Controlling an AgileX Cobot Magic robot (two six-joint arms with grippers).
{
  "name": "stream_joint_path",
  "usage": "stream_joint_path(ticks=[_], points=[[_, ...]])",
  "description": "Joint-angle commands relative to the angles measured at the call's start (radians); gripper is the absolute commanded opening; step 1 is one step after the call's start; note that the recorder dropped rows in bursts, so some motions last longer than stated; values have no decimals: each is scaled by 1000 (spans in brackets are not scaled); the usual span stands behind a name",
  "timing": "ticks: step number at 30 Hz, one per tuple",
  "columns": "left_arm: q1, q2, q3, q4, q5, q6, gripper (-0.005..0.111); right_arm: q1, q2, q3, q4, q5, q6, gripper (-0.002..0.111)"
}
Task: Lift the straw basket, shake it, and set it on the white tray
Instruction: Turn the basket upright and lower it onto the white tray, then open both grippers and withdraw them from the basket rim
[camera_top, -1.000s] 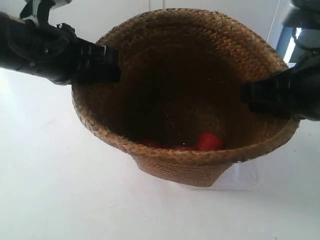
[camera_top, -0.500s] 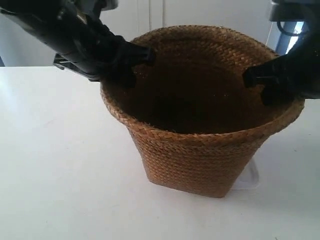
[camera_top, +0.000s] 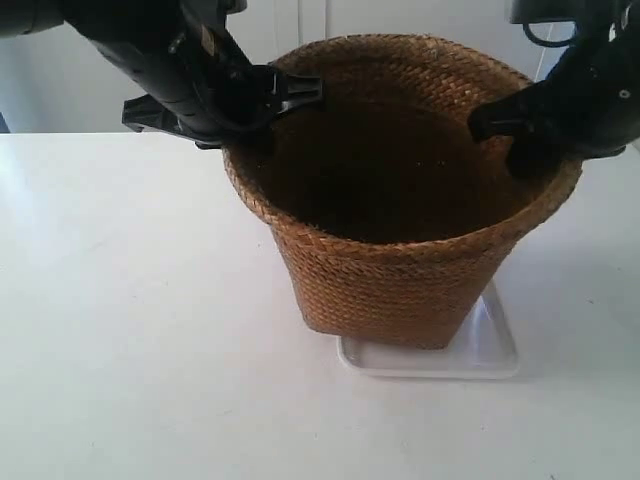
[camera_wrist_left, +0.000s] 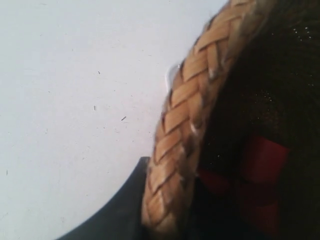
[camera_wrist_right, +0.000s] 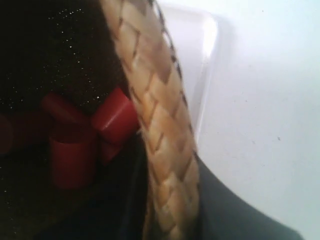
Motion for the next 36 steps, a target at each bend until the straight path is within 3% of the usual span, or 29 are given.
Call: stream_joint_path(ticks=[1,10,27,32,36], points=[[1,23,-7,44,-18,-48,0,-15,45,-37,0,11,-45,0],[-19,60,-7,50,-128,-79,0,-78,71,-74,8,-2,-60,0],[-31,113,-7,43,-207,-150,0,-82,151,-78,5,-52,-87,0],[-33,113,-7,-47,-238,-156,0,-86,153,-78,-14,-64,-103,0],[-85,128,-7,-47,-199,-156,0,-117,183,-81,10,-6,-153,0]])
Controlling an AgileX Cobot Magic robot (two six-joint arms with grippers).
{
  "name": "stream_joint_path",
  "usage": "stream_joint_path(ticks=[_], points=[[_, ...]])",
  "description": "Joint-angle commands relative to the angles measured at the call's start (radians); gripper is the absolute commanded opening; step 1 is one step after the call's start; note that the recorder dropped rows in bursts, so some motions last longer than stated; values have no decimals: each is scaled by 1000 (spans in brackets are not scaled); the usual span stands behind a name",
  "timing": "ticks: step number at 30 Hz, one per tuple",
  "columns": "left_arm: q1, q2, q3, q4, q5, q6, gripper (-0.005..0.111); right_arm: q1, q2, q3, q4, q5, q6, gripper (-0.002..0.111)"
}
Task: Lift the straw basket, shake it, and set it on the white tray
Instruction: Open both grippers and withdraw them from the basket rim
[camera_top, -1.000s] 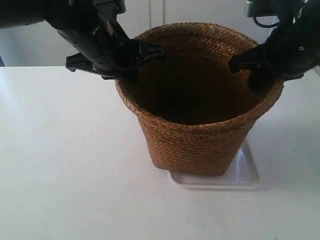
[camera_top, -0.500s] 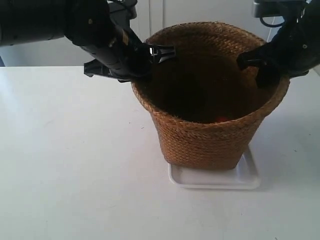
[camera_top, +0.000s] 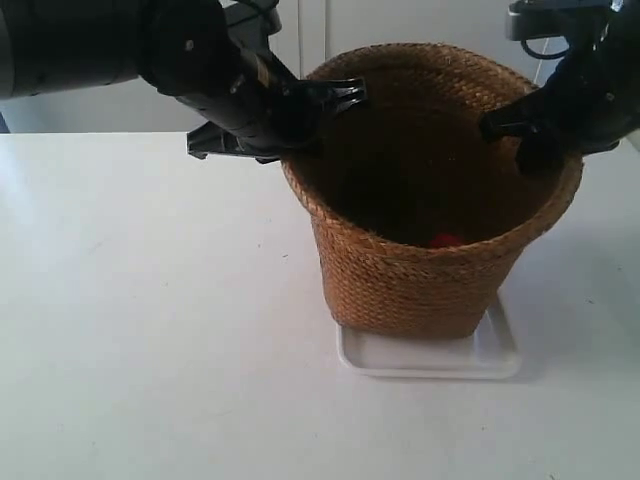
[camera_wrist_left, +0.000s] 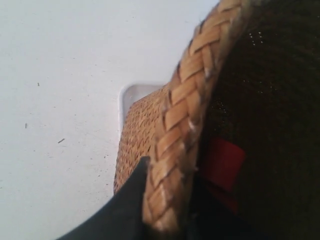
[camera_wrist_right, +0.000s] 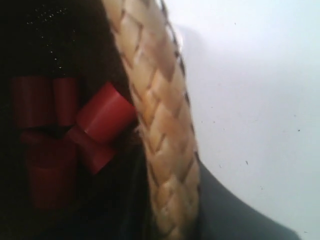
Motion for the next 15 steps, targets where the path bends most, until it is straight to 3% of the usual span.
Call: stream_joint_path(ticks=[1,6,12,15], points=[[-57,26,-3,26,-11,-31,0,-27,29,-4,40,36,-45,0],[-55,32,-3,89,-10,-81,0,-27,29,-4,63,15,-57,5],[-46,30,-3,104,-16,-75,1,-27,20,-4,76,-2,-57,52],[-44,28,-3,104,-23,-34,14,-27,6,-4,78,-13,-55,62]])
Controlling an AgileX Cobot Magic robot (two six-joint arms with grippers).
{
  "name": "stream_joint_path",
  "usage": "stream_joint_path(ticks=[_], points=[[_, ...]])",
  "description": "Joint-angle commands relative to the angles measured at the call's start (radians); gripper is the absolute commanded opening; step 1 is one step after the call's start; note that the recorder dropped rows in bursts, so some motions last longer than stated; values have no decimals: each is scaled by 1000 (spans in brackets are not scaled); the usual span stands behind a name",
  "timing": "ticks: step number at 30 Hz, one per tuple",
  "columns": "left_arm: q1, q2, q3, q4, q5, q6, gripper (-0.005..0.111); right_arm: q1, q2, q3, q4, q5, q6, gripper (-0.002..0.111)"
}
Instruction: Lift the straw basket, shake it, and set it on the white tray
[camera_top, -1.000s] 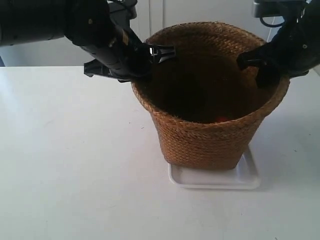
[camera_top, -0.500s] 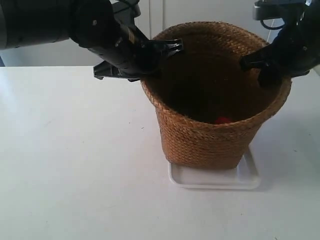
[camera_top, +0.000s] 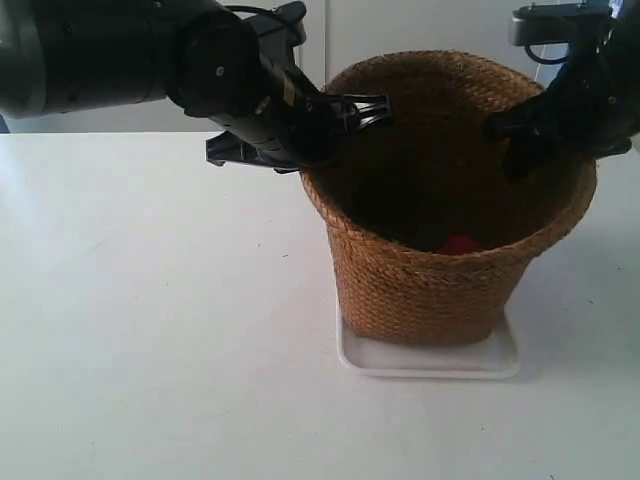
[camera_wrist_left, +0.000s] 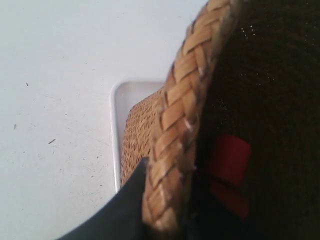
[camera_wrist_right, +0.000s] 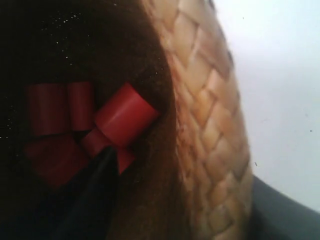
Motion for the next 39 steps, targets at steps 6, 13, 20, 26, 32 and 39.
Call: stream_joint_path(ticks=[6,13,20,26,32,39], points=[[3,-5,3,6,-10,44,61,-1,-32,5,14,-10,-7,67],[3,-25,3,59,62,45,71,-1,-87,5,14,-4,-7,67],[3,-96,3,153,164,45,71,-1,-174,5,12,-9,-7,67],[3,-179,3,197,210,61,71,-1,-262,5,10,-17,-7,67],[1,-249,5,202,344,183,55,-1,-375,5,10,-28,-7,57],[1,-328,5,140,396,333,11,-1,-525,7,12,-36,-7,24]])
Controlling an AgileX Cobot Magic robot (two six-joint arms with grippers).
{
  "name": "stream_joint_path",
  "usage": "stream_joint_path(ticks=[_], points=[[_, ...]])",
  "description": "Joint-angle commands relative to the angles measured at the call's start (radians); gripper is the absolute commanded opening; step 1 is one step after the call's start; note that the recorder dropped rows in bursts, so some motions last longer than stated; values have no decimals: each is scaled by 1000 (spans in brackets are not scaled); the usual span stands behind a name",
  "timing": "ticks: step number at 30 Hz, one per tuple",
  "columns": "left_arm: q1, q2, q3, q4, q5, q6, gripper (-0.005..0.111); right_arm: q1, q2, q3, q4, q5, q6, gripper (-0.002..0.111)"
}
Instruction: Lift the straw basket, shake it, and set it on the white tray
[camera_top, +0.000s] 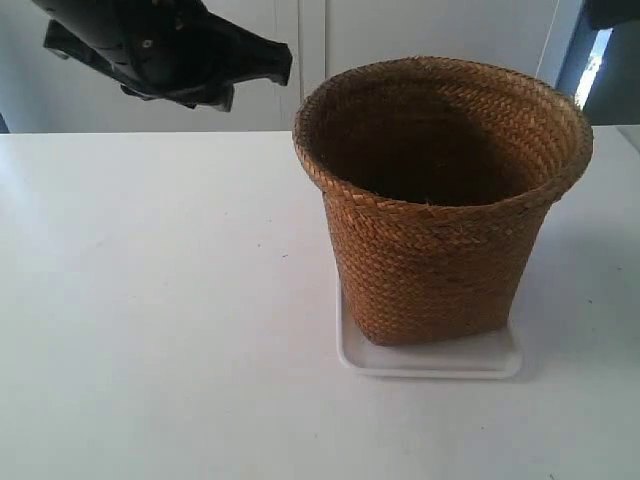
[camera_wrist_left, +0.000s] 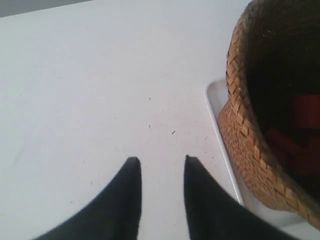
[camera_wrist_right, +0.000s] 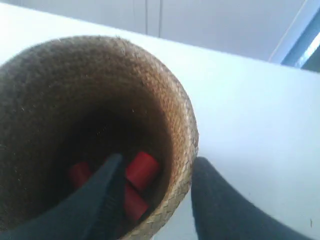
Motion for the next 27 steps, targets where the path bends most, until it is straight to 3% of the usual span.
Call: stream_joint_path(ticks=[1,4,10,13,19,27], points=[[-7,-66,5,-65,13,120,3,-1,-92,7,-1,-5,-7,19],[-8,-108,5,-121,1,203,0,-1,-150,8,12,32,-20,1],[-9,-228,43,-301,-88,420,0,-1,-266,10,23,68,-75,0],[-9,-289,85,-316,-89,486,0,-1,-333,10,20,71,-117,0],[-9,-439,221,-318,-114,519,0,-1,-417,10,9,96,-111,0],[-9,-654,456,-318,-274,542,0,-1,-463,29,47,194,-113,0]])
